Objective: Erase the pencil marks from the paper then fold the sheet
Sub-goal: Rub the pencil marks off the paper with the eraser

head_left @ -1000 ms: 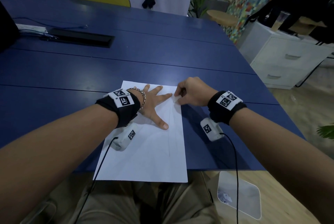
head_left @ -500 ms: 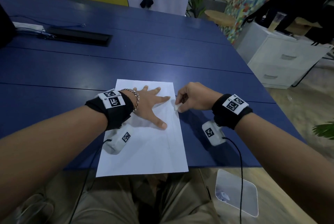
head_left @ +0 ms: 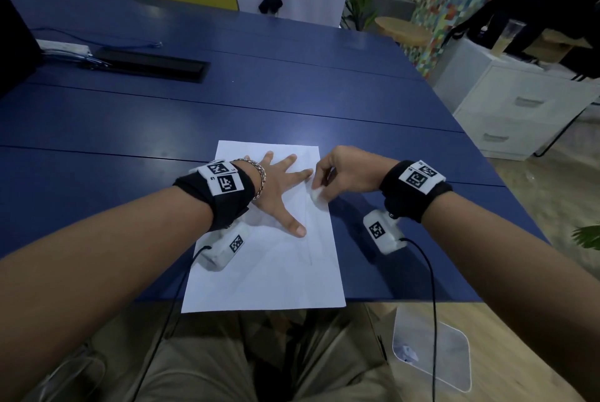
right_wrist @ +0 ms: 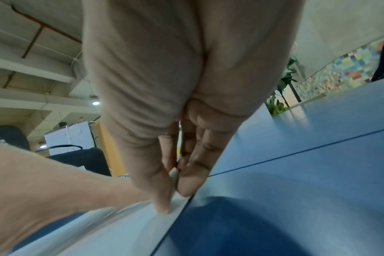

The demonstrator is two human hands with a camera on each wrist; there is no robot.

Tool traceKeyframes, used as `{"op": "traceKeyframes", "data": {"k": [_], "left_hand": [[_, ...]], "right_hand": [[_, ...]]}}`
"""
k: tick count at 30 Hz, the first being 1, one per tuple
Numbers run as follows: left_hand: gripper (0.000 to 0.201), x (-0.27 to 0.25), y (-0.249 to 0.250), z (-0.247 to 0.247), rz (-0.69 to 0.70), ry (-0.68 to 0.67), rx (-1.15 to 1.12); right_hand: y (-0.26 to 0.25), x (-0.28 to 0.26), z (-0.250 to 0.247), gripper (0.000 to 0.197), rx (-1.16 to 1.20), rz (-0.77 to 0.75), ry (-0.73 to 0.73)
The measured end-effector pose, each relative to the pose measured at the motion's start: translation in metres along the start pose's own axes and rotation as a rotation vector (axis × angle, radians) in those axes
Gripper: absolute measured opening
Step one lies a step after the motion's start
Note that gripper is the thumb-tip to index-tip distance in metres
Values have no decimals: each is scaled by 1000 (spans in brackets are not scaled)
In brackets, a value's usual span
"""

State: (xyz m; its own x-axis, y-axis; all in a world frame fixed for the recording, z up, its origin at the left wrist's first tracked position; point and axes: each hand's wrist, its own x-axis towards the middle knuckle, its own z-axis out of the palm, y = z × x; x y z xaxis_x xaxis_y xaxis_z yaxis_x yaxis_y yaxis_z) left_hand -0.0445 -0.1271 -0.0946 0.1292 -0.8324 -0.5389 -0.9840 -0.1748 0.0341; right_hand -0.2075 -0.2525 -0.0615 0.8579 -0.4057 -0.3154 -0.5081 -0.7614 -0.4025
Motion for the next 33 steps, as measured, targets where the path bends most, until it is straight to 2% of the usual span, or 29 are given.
{"op": "traceKeyframes", "data": {"k": [2,3,6,7,8,11,12,13,16,17,20,21,25,27,29,33], "left_hand": [[144,-1,-1,-1,0,-9,-4],[144,-1,-1,-1,-2,-12,-4],[145,-1,-1,-1,-9,-13,0],[145,-1,0,-1,-11,-14,1],[145,-1,0,-1,-11,-12,6],[146,0,1,-1,-10,-11,13],[146,0,1,-1,-10,-13,14],[145,0,1,-1,-12,-15,16],[144,-2,1,-2,-15,-7,17],[143,-2,2,-2,-13,-5,16],[142,-3,1,0,3,9,3],[141,-3,-1,0,13,20,0],[132,-10,-1,-2,70,122,16],[131,-17,2,0,75,82,6],[140,-20,4,7,57,26,28],[144,-20,7,10,12,-5,39]], "right_hand": [[-2,2,2,18,-34,-16,149],[-3,2,3,17,-39,-16,154],[-6,-4,1,17,-4,8,-87],[-6,-6,0,17,9,9,-141],[-6,-6,0,18,2,5,-127],[-2,0,2,19,-61,-14,142],[-1,-1,3,18,-62,-18,182],[-1,-2,4,18,-54,-16,156],[-5,-10,4,18,4,-4,-106],[-5,-11,6,18,-1,-12,-101],[4,-9,9,17,-59,-25,170],[8,-10,10,17,-52,-17,205],[18,-14,13,15,-59,-8,215],[18,-15,13,16,-79,-6,221],[16,-14,10,15,-89,3,216],[9,-13,7,15,-94,-14,194]]}}
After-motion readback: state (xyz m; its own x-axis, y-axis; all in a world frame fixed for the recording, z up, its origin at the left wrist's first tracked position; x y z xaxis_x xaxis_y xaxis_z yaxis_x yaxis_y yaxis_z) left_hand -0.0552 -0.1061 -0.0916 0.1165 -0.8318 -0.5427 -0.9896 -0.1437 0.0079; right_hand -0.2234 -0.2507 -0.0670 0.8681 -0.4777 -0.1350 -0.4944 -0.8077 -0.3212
